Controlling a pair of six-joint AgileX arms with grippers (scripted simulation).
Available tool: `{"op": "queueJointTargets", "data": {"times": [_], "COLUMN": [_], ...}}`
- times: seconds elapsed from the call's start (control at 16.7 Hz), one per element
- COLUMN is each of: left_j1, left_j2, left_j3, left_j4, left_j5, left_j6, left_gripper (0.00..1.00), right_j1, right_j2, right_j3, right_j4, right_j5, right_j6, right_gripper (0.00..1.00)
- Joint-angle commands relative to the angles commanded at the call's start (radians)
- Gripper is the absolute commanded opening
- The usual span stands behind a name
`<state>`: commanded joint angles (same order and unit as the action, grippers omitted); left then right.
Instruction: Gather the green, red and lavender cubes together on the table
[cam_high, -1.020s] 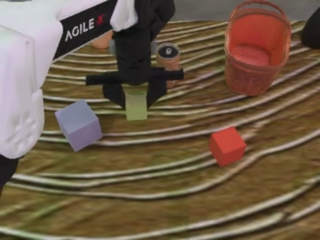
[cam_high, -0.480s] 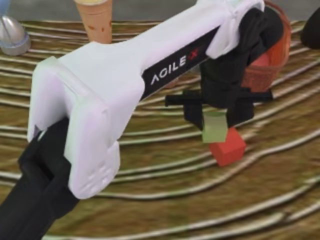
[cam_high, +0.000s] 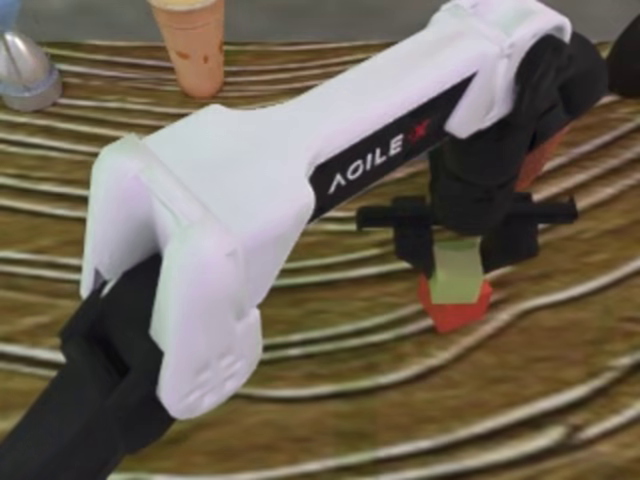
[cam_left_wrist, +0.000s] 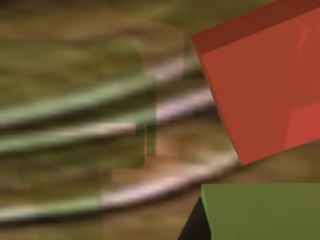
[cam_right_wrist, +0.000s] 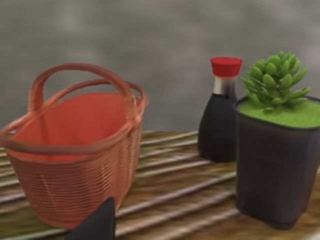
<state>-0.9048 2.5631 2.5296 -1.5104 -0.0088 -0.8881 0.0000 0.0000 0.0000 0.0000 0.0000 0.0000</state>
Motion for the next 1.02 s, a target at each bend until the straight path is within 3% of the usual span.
{"op": "queueJointTargets", "data": {"times": [0.54, 0.9, 1.02], "left_j1": [-0.004, -0.006, -0.006], "left_j2": [-0.034, -0.036, -0.036], "left_j3": [-0.319, -0.349, -0.349], "left_j4": [0.277, 0.307, 0.307], "left_j5": [-0.001, -0.001, -0.001], "left_j6": [-0.004, -0.006, -0.006], "left_gripper": [0.00, 0.00, 0.15], "right_j1": [0.000, 0.000, 0.000], "right_j2": [0.000, 0.000, 0.000], "right_j3": [0.000, 0.000, 0.000], "right_j4": [0.000, 0.000, 0.000], "right_j5": [0.000, 0.000, 0.000], "right_j6": [0.000, 0.000, 0.000], "right_gripper": [1.00, 1.00, 1.00]}}
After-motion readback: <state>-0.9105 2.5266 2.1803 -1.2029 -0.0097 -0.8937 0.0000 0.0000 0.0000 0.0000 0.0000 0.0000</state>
